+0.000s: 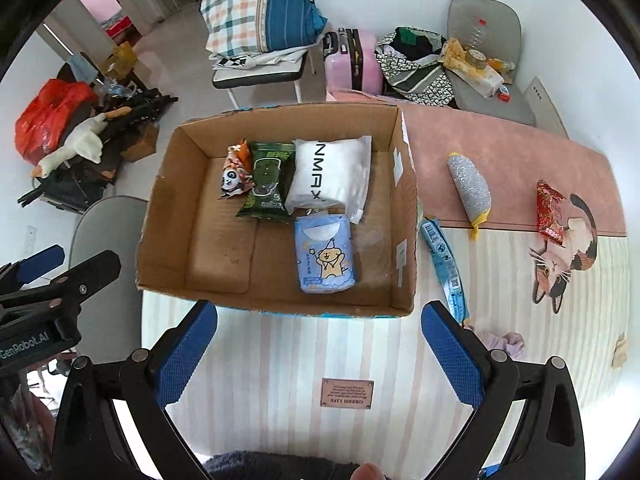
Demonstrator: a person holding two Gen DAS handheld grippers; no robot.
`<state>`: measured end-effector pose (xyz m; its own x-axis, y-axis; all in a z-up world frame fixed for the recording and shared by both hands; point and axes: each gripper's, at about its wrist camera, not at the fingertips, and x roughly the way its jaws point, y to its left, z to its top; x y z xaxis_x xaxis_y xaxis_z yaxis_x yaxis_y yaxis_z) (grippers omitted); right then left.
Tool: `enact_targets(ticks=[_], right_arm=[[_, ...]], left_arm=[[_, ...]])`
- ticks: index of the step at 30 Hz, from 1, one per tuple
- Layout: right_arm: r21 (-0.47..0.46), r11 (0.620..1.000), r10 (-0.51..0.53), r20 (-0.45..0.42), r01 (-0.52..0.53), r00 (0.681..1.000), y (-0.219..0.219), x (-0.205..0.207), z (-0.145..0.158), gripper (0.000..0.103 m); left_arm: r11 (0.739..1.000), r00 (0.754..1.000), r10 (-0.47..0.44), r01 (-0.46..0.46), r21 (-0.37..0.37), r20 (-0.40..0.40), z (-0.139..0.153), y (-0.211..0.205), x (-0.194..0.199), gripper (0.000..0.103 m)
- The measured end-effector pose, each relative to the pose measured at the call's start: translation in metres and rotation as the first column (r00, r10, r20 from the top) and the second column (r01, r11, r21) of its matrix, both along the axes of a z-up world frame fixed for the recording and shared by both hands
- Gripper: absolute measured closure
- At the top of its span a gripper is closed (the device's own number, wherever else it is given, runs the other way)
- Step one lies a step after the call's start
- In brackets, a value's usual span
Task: Organize soft objects
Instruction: 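Grasp the silver-yellow sponge with the left tool while the right tool grasps the red floral snack bag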
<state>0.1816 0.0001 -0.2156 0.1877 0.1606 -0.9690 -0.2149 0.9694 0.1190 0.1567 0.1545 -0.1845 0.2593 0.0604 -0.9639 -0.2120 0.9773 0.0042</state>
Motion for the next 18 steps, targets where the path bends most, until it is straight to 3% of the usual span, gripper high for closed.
enact_targets(ticks=[6, 13, 15, 18], right_arm=[[0.067, 0.997, -0.047, 0.009, 0.046, 0.999, -0.035, 0.007, 0.013, 0.000], [0.055, 0.977, -0.208, 0.023, 0.206, 0.978, -0.143, 0.045, 0.022, 0.000], [0.037, 0.963, -0.269, 0.018, 0.268, 0.963, -0.186, 0.062, 0.018, 0.000], [0.009, 0.944, -0.331, 0.009, 0.331, 0.944, -0.243, 0.088, 0.007, 0.000]], left_arm=[[0.999, 0.999, -0.042, 0.043, -0.016, 0.030, 0.009, -0.047, 0.029, 0.001], [0.985, 0.984, -0.158, 0.163, -0.060, 0.077, 0.002, -0.157, 0.107, 0.001], [0.980, 0.981, -0.181, 0.186, -0.071, 0.067, -0.005, -0.186, 0.130, 0.001], [0.963, 0.972, -0.234, 0.230, -0.141, -0.018, -0.039, -0.234, 0.174, 0.001]])
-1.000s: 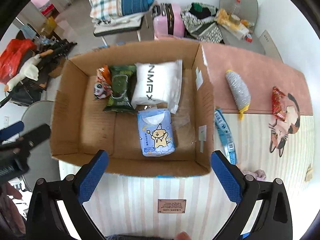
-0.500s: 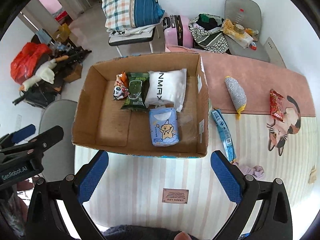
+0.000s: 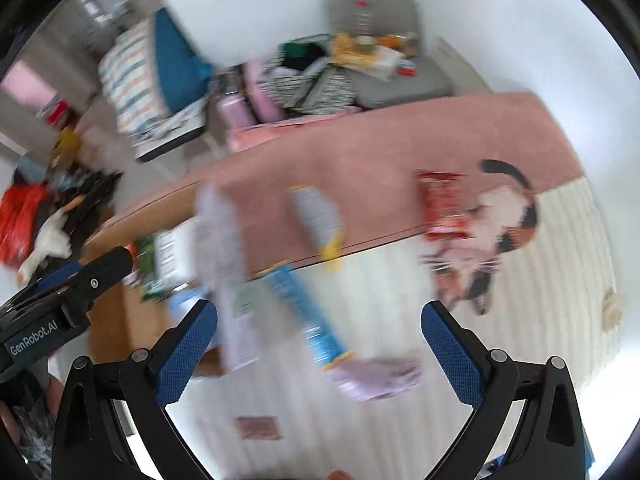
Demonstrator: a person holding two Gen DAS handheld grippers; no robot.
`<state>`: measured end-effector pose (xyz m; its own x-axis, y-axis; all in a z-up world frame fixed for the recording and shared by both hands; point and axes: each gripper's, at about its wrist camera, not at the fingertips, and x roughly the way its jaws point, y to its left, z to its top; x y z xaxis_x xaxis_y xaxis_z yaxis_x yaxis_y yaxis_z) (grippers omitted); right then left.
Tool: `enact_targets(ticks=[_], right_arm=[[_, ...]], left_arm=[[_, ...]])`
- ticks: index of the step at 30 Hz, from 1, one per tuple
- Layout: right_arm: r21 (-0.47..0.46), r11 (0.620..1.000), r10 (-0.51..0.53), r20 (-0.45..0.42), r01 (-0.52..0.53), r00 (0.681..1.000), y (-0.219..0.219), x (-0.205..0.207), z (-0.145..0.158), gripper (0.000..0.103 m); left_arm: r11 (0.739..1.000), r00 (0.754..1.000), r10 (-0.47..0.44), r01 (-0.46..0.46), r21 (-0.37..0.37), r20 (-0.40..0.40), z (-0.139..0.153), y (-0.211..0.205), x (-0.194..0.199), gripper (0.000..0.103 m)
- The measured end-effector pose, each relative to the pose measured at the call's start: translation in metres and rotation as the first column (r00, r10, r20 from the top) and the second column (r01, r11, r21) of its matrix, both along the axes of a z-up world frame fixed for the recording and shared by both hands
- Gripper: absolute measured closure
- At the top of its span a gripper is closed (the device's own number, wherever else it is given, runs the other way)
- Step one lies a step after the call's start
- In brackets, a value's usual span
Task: Organize soft objects
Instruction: 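Grasp the silver-yellow sponge with the left tool while the right tool grasps the red floral snack bag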
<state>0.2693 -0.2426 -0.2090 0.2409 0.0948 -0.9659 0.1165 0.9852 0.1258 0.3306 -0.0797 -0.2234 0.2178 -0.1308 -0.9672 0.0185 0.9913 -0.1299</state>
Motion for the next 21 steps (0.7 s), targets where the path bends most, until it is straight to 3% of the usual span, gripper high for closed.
enact_targets(ticks=[3, 5, 7, 10, 21], right_arm=[[-0.026, 0.999, -0.043, -0.033, 0.042, 0.999, -0.050, 0.029, -0.020, 0.000], [-0.023, 0.998, -0.067, -0.053, 0.066, 0.996, -0.077, 0.044, -0.034, 0.000], [-0.006, 0.996, -0.094, -0.085, 0.094, 0.992, -0.104, 0.063, -0.056, 0.000], [-0.004, 0.994, -0.107, -0.138, 0.107, 0.985, -0.131, 0.091, -0.090, 0.000], [-0.014, 0.996, -0.092, -0.349, 0.092, 0.933, -0.162, 0.148, -0.216, 0.002]], left_arm=[[0.999, 0.991, -0.041, 0.036, -0.038, -0.124, -0.045, -0.032, 0.037, 0.004], [0.999, 0.977, -0.045, 0.039, -0.032, -0.209, -0.083, -0.050, 0.061, 0.019], [0.999, 0.960, -0.033, 0.029, -0.020, -0.276, -0.115, -0.060, 0.075, 0.028], [1.000, 0.927, 0.000, -0.011, -0.027, -0.374, -0.161, -0.068, 0.093, 0.028], [0.998, 0.863, 0.052, -0.067, -0.011, -0.503, -0.230, -0.081, 0.116, 0.028]])
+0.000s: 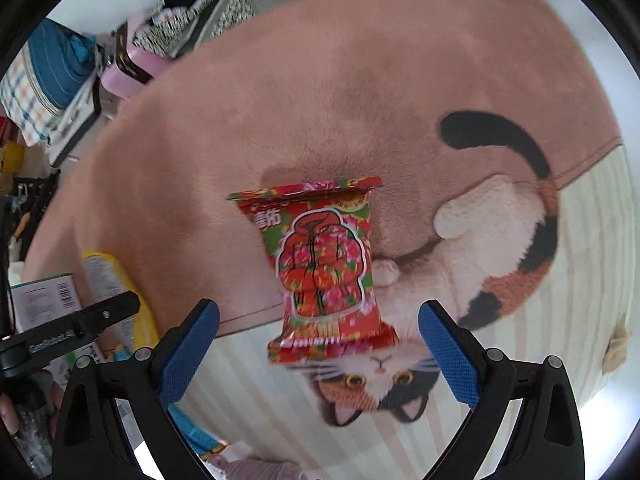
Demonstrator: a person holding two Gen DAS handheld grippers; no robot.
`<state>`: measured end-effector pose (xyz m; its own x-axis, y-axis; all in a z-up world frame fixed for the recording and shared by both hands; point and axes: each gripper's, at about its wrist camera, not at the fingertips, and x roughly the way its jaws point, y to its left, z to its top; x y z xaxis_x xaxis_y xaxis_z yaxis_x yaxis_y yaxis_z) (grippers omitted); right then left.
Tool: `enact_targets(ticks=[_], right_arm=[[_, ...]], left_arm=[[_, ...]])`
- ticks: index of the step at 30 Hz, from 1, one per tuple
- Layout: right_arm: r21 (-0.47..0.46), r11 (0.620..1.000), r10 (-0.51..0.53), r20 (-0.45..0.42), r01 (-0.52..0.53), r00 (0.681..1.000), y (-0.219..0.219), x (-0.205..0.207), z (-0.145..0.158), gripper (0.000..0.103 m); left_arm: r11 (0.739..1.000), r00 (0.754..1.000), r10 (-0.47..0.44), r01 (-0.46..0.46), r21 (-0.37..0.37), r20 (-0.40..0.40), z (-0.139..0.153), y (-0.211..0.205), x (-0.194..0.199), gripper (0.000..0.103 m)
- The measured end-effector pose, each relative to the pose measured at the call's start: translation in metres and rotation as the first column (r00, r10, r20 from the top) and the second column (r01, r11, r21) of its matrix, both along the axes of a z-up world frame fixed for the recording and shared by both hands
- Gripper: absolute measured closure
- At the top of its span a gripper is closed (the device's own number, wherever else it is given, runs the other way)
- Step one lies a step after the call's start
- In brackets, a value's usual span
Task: Organize soft objects
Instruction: 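Grasp the silver-yellow sponge with the left tool while the right tool grasps the red floral snack bag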
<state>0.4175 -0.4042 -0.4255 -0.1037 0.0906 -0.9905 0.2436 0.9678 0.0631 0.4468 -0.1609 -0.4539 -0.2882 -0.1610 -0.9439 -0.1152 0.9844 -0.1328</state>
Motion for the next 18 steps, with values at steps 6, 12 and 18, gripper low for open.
enact_targets(ticks=[6, 12, 18], right_arm=[[0.014, 1.000, -0.002, -0.053, 0.003, 0.999, -0.006, 0.007, -0.029, 0.006], [0.035, 0.999, -0.016, -0.103, 0.019, 0.995, -0.008, 0.008, -0.047, 0.045], [-0.002, 1.000, 0.007, -0.072, -0.007, 0.997, 0.005, -0.003, -0.037, 0.055]], left_arm=[[0.999, 1.000, -0.022, 0.022, 0.029, 0.006, -0.007, -0.008, 0.000, 0.030], [0.992, 0.995, -0.091, 0.087, 0.092, 0.044, -0.001, -0.020, -0.007, 0.049], [0.993, 0.990, -0.095, 0.087, 0.081, 0.107, 0.019, -0.020, -0.024, 0.050]])
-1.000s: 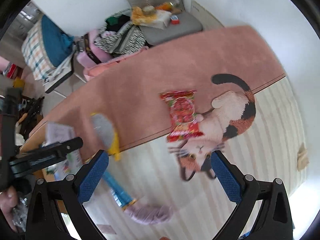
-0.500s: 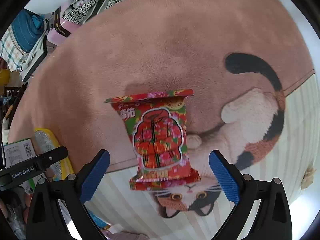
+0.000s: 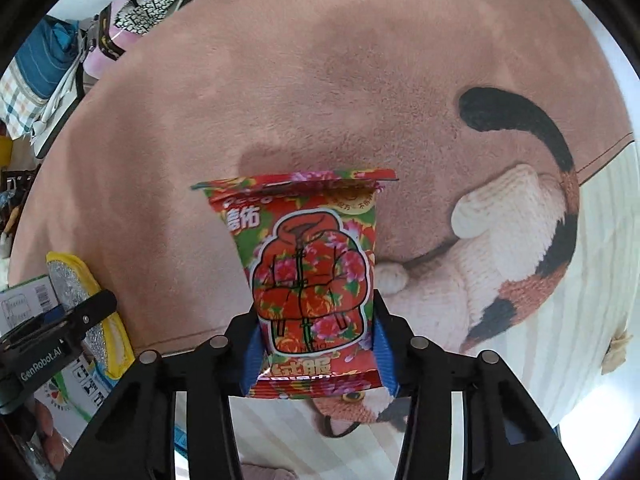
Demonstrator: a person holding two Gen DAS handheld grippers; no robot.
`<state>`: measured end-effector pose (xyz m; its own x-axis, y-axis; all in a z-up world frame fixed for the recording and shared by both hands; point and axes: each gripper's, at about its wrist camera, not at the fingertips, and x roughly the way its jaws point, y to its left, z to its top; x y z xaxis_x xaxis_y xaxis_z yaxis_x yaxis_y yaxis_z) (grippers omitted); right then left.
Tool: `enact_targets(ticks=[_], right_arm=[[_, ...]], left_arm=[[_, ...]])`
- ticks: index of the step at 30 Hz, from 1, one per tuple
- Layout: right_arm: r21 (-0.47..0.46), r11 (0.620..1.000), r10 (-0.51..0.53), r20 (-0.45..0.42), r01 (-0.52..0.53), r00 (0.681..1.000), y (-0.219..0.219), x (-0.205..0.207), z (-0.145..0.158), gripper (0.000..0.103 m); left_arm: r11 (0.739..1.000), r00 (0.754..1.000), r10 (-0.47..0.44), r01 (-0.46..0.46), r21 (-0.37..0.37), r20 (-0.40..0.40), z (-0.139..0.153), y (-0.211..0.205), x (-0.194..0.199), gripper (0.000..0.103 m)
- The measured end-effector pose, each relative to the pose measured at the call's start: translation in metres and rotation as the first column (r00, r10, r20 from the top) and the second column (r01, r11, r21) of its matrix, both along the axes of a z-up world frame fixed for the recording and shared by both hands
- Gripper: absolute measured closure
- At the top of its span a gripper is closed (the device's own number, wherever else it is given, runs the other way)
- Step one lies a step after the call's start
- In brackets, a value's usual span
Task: Organize soft objects
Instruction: 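Grasp the silver-yellow sponge with the left tool while the right tool grasps the red floral snack bag, then lower both items into the box and open both tools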
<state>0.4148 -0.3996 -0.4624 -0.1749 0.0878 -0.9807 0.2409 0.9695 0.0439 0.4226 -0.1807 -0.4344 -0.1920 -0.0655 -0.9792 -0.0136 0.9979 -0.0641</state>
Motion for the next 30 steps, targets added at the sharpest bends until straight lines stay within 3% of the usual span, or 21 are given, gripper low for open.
enact_targets(ticks=[5, 10, 13, 18, 24, 30], right_arm=[[0.020, 0.999, 0.032, 0.062, -0.033, 0.998, 0.023, -0.019, 0.032, 0.056], [0.069, 0.994, 0.075, 0.156, -0.087, 0.985, 0.064, -0.052, 0.084, 0.056], [0.109, 0.985, 0.112, 0.214, -0.137, 0.970, 0.106, -0.076, 0.118, 0.056], [0.176, 0.951, 0.196, 0.287, -0.253, 0.938, 0.200, -0.105, 0.175, 0.056], [0.251, 0.890, 0.304, 0.297, -0.381, 0.905, 0.331, -0.150, 0.185, 0.056], [0.259, 0.872, 0.367, 0.215, -0.415, 0.905, 0.431, -0.165, 0.142, 0.056]], left_arm=[[0.998, 0.996, 0.006, -0.001, -0.055, 0.094, 0.047, 0.009, -0.027, 0.050], [0.991, 0.983, 0.028, -0.003, -0.136, 0.183, 0.107, 0.053, -0.049, 0.050], [0.987, 0.974, 0.063, -0.028, -0.159, 0.220, 0.141, 0.107, -0.065, 0.050], [0.980, 0.961, 0.144, -0.106, -0.168, 0.237, 0.170, 0.208, -0.105, 0.050], [0.975, 0.958, 0.214, -0.197, -0.108, 0.190, 0.162, 0.306, -0.144, 0.050], [0.968, 0.967, 0.238, -0.230, -0.099, 0.087, 0.118, 0.364, -0.141, 0.050]])
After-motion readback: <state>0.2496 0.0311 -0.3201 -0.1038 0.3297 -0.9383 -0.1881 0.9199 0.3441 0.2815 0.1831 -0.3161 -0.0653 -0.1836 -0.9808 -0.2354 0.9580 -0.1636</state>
